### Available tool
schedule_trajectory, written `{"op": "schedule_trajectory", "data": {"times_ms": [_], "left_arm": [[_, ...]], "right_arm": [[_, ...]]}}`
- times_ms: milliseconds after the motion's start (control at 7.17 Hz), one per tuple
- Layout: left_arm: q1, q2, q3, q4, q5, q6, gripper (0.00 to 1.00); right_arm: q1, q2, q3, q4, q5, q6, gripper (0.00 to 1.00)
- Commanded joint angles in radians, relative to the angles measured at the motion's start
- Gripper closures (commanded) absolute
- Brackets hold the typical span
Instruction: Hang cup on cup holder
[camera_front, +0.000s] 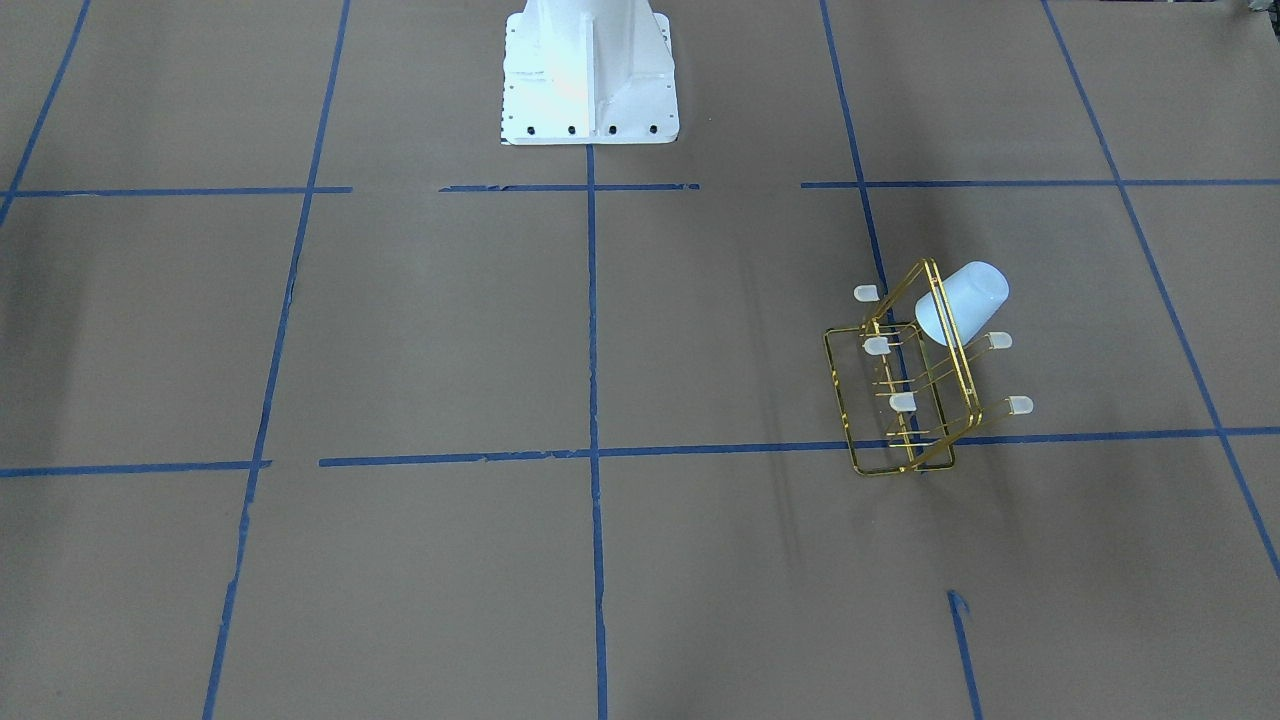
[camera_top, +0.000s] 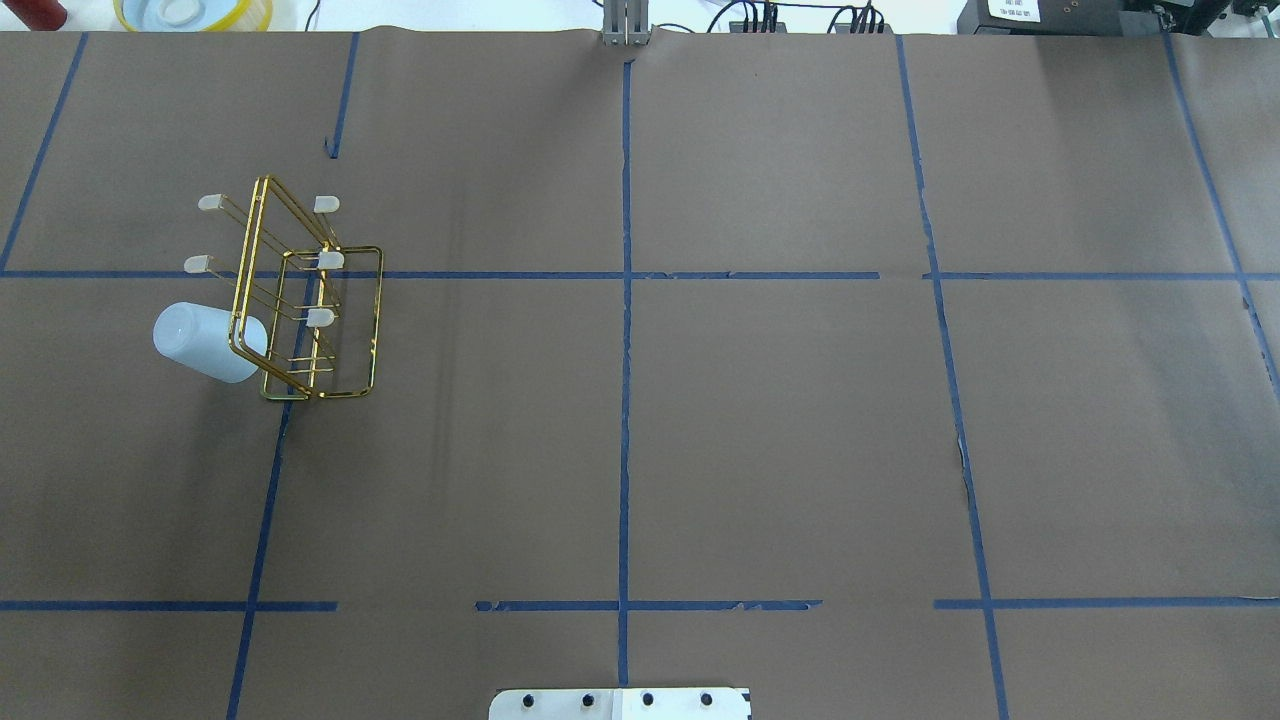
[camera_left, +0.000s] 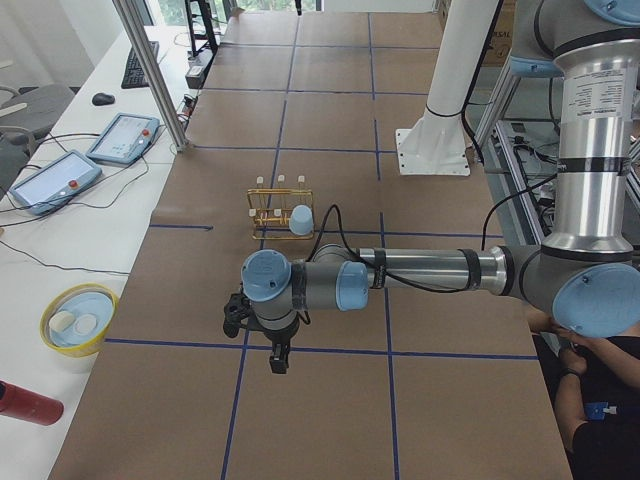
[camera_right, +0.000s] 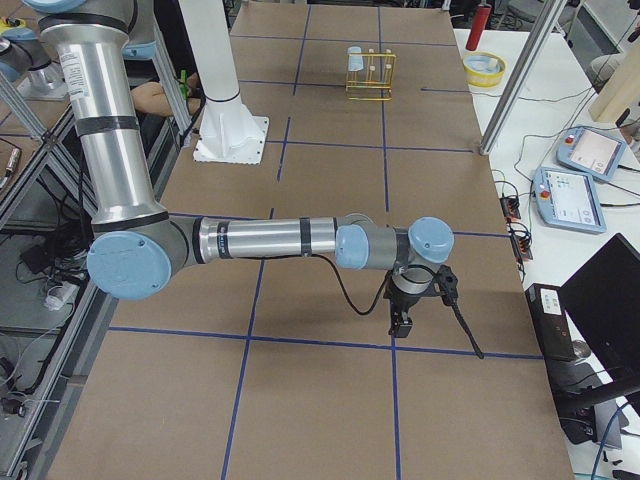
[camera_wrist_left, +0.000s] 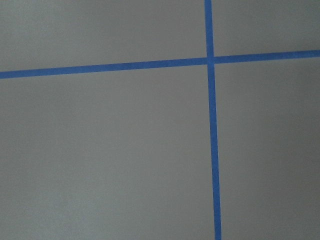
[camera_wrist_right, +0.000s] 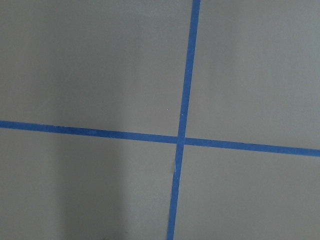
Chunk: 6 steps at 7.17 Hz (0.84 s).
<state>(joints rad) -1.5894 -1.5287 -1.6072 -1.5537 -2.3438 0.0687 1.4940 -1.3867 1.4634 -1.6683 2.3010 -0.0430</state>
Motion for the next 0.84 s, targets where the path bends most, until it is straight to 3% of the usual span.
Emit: {"op": "schedule_trajectory", "data": {"times_ms": [0, 697], "left_arm": [[0.000, -0.001, 0.001, -0.008, 0.001, -0.010, 0.00], [0.000, 0.001, 0.000, -0.043, 0.003, -0.012, 0.00]], "right_arm": [[0.000, 0.000, 0.000, 0.001, 0.000, 0.000, 0.00], [-0.001, 0.000, 0.000, 0.001, 0.000, 0.000, 0.00]]}}
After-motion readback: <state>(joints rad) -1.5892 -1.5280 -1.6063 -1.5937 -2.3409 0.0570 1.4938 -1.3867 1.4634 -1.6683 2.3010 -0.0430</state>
